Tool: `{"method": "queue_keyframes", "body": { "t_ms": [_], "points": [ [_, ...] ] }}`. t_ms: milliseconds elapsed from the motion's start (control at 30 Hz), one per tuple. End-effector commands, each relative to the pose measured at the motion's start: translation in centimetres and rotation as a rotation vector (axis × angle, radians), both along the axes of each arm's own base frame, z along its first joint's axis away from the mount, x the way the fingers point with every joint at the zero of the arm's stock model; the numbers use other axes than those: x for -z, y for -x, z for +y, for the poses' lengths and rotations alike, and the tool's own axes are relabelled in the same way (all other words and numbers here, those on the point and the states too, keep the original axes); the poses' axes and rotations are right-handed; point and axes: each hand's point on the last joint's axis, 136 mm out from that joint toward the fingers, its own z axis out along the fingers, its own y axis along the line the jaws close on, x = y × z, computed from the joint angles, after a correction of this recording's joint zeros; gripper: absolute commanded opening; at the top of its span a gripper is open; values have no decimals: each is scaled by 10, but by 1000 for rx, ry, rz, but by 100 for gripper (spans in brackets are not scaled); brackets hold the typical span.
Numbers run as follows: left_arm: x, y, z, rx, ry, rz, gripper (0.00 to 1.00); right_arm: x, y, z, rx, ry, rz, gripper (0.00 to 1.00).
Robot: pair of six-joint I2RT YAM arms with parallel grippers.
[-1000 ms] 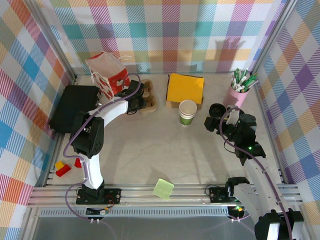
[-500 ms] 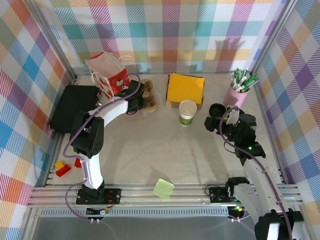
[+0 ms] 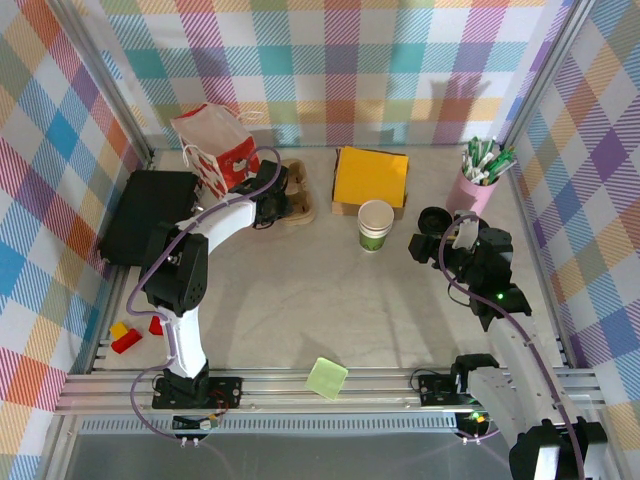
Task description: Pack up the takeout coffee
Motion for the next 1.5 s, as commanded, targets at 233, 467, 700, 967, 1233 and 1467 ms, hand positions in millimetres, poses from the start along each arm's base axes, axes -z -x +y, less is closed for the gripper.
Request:
{"method": "queue_keyframes", "body": {
  "t_ms": [233, 467, 700, 967, 1233, 1467],
  "points": [
    [-1, -8, 3, -13, 7, 3, 25, -4, 0, 3, -21, 17, -27, 86],
    [4, -9, 2, -14, 5, 11, 24, -5, 0, 3, -22, 19, -32, 86],
    [-2, -9, 3, -10, -4, 1, 16, -4, 0, 3, -24, 16, -29, 86],
    [-16, -8, 5, -1, -11, -17, 14, -4, 1, 4, -28, 16, -30, 86],
    [-32, -7, 1, 27, 4, -35, 7, -7, 2, 4, -26, 16, -40, 86],
    [-39, -6, -2, 52, 16, -34, 5, -11, 3, 3, -26, 19, -53, 86]
  ]
}}
